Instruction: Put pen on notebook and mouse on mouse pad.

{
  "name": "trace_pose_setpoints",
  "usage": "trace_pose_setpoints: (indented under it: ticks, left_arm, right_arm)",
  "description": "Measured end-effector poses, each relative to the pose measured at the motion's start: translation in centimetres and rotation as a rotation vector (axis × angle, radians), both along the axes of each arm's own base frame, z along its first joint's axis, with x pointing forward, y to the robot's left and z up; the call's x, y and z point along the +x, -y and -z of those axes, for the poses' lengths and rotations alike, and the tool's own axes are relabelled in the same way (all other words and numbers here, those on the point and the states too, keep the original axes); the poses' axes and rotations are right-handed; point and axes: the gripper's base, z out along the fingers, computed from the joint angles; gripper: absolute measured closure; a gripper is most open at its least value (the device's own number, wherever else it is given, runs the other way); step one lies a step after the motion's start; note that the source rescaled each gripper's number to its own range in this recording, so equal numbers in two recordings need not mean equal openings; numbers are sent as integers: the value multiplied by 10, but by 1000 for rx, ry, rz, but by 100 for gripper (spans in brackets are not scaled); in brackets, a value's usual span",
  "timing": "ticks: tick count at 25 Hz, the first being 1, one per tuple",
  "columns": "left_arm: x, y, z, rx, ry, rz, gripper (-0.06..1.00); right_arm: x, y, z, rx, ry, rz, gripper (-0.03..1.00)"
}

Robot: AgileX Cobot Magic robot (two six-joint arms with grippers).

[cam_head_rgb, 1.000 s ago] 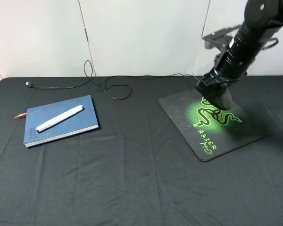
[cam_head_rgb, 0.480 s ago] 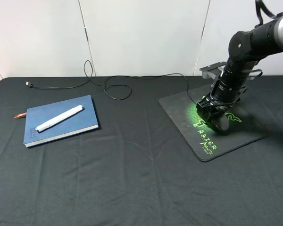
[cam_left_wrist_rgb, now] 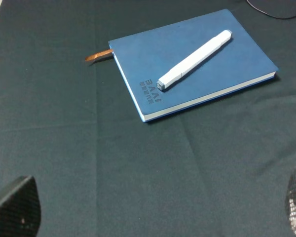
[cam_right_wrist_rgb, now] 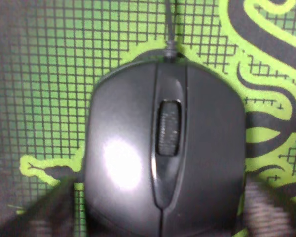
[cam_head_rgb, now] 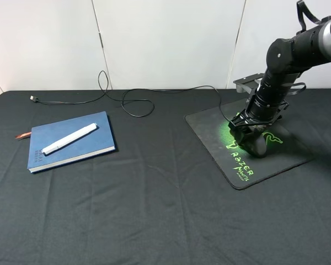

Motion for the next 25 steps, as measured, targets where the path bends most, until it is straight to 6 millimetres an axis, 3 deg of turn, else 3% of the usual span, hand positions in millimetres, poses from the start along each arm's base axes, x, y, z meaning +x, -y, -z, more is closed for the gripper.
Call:
trace_pose_setpoints:
  ticks: [2,6,14,25]
  left_arm:
    - [0,0,0,0,0,0,-6]
    - [0,0,0,0,0,0,-6]
    - [0,0,0,0,0,0,-6]
    - [0,0,0,0,0,0,-6]
  right_arm:
    - [0,0,0,3,2,22,9]
    - [0,0,0,5,0,36,-2]
    - [-4,1,-8,2,-21,36,-3]
    - [-30,4,-92,45,61,74,-3]
